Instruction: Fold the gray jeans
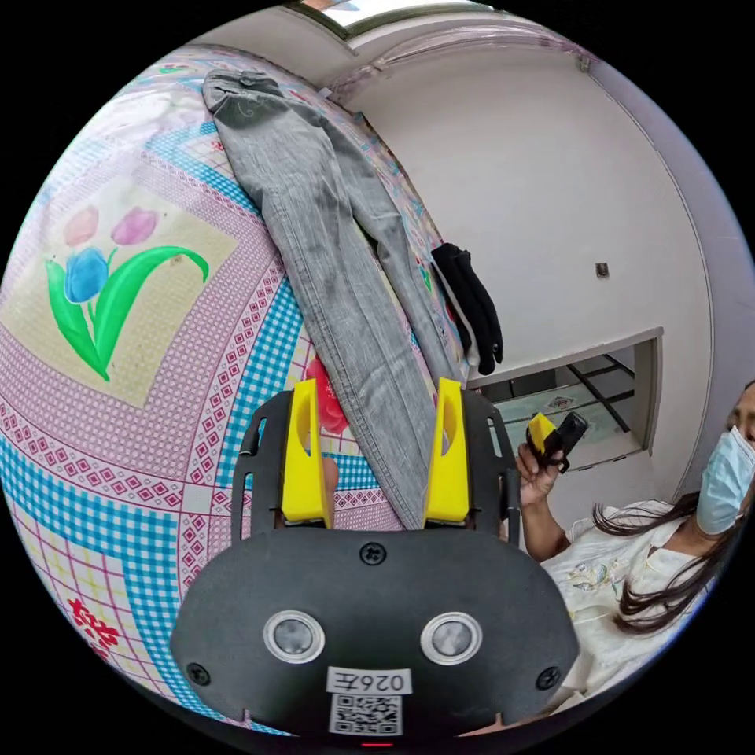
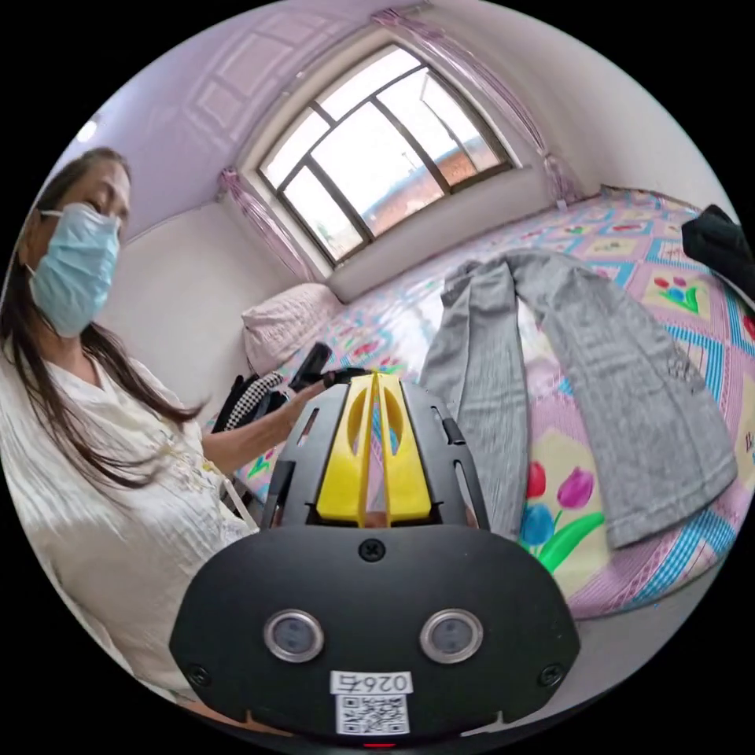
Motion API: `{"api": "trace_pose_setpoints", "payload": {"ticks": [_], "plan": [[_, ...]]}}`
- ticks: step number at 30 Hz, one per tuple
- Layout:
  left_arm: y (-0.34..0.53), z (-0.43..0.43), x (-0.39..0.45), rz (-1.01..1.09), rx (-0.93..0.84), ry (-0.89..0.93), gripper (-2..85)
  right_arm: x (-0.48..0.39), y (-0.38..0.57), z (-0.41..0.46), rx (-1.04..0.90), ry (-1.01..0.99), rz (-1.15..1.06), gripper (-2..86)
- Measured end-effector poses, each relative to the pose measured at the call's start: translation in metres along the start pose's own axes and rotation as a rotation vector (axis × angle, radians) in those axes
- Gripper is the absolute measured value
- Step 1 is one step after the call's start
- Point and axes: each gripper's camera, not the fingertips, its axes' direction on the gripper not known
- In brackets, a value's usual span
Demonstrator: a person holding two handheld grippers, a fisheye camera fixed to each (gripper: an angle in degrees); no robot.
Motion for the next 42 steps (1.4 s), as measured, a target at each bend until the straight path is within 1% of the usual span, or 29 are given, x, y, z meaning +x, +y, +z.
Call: {"api": "trace_pose_setpoints", "payload": {"ticks": [2, 5, 6, 7, 9, 12, 14, 15, 16, 17, 19, 21, 23, 24, 25, 27, 29, 30, 31, 32, 35, 39, 42], "plan": [[-0.009, 0.008, -0.004, -0.013, -0.023, -0.019, 17.7, -0.006, 0.015, 0.021, -0.082, 0.046, 0.017, 4.2], [-0.027, 0.018, -0.011, -0.038, -0.089, -0.077, 8.3, -0.014, 0.024, 0.053, -0.204, 0.098, 0.012, 7.9], [-0.031, 0.019, -0.013, -0.047, -0.112, -0.124, 2.8, -0.016, 0.025, 0.06, -0.226, 0.098, 0.005, 8.1], [-0.033, 0.015, -0.013, -0.042, -0.098, -0.128, 1.1, -0.02, 0.027, 0.073, -0.263, 0.097, -0.015, 8.5], [-0.031, 0.004, -0.013, -0.034, -0.073, -0.134, -0.2, -0.029, 0.029, 0.093, -0.323, 0.119, -0.061, 9.7], [-0.023, -0.013, -0.017, -0.029, -0.066, -0.192, -0.8, -0.045, 0.032, 0.124, -0.401, 0.193, -0.172, 11.9], [-0.015, -0.023, -0.021, -0.041, -0.053, -0.207, -0.9, -0.05, 0.035, 0.154, -0.5, 0.238, -0.226, 14.2], [-0.01, -0.029, -0.024, -0.054, -0.043, -0.204, -0.9, -0.05, 0.036, 0.162, -0.534, 0.249, -0.234, 14.0], [-0.004, -0.034, -0.026, -0.062, -0.026, -0.201, -0.9, -0.049, 0.041, 0.177, -0.616, 0.282, -0.256, 13.6], [-0.001, -0.037, -0.027, -0.067, -0.023, -0.199, -0.9, -0.056, 0.041, 0.174, -0.571, 0.338, -0.308, 8.0], [0.009, -0.045, -0.028, -0.06, -0.049, -0.209, -0.9, -0.061, 0.043, 0.177, -0.607, 0.416, -0.371, 2.1], [0.017, -0.049, -0.029, -0.062, -0.08, -0.215, -0.8, -0.062, 0.042, 0.171, -0.645, 0.339, -0.393, -0.3], [0.026, -0.056, -0.033, -0.08, -0.098, -0.223, -0.7, -0.058, 0.036, 0.154, -0.694, 0.151, -0.354, -1.0], [0.032, -0.063, -0.036, -0.09, -0.084, -0.211, -0.5, -0.055, 0.034, 0.149, -0.713, 0.103, -0.332, -0.9], [0.036, -0.071, -0.04, -0.094, -0.06, -0.185, -0.1, -0.045, 0.027, 0.133, -0.705, 0.056, -0.265, -0.9], [0.038, -0.082, -0.049, -0.127, -0.023, -0.145, 1.6, -0.022, 0.01, 0.097, -0.608, 0.108, -0.154, -0.1], [0.038, -0.092, -0.054, -0.157, 0.021, -0.129, 4.1, 0.024, -0.016, 0.041, -0.449, 0.289, 0.02, 3.8], [0.037, -0.097, -0.057, -0.168, 0.052, -0.105, 5.7, 0.038, -0.022, 0.026, -0.407, 0.338, 0.068, 5.1], [0.034, -0.101, -0.06, -0.184, 0.069, -0.077, 7.1, 0.066, -0.031, -0.003, -0.339, 0.441, 0.173, 6.5], [0.033, -0.102, -0.06, -0.191, 0.077, -0.066, 7.3, 0.093, -0.036, -0.03, -0.285, 0.525, 0.262, 6.6], [0.026, -0.103, -0.05, -0.171, 0.099, -0.064, 7.4, 0.144, -0.041, -0.085, -0.176, 0.682, 0.448, 7.9], [0.012, -0.081, -0.016, -0.085, 0.091, -0.122, 7.6, 0.184, -0.049, -0.125, -0.092, 0.743, 0.542, 8.7], [-0.006, -0.049, 0.017, -0.023, 0.071, -0.142, 11.4, 0.208, -0.065, -0.147, -0.047, 0.776, 0.551, 9.8]]}}
